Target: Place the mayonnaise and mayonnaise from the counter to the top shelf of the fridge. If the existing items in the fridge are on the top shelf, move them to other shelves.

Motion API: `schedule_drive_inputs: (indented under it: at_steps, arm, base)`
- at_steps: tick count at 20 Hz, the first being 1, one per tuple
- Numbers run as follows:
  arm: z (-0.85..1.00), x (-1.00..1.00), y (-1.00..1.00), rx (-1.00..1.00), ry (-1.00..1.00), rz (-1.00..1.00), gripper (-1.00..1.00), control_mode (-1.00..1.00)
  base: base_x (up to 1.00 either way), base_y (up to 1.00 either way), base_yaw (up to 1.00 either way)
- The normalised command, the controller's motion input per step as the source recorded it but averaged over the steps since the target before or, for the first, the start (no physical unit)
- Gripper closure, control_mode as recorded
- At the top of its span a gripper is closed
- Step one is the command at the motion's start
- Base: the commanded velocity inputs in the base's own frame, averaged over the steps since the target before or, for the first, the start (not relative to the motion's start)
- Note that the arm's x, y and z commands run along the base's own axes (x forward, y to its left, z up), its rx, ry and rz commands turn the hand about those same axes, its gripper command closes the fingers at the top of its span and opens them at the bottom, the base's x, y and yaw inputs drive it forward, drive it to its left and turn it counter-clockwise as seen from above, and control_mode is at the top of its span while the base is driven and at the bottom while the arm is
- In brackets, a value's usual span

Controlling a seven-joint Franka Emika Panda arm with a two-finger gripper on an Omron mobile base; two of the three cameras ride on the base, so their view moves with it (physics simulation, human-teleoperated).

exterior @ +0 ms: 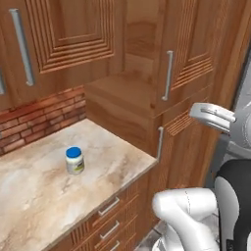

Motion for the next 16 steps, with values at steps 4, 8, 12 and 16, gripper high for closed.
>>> schedule_drive_inputs:
  at_steps: [4,8,12,16]
  arm:
    - [0.0,0.0,0.0,0.0,0.0,0.0,-1.0,1.0]
    - [0.0,0.0,0.0,0.0,0.0,0.0,-1.0,1.0]
    - [0.0,0.0,0.0,0.0,0.0,0.0,-1.0,1.0]
    - [0.0,0.0,0.0,0.0,0.0,0.0,-1.0,1.0]
  base:
    - [0.02,0.0,0.64]
    - [0.22,-0.11,0.42]
    - [0.22,-0.21,0.2]
    - [0.19,-0.11,0.2]
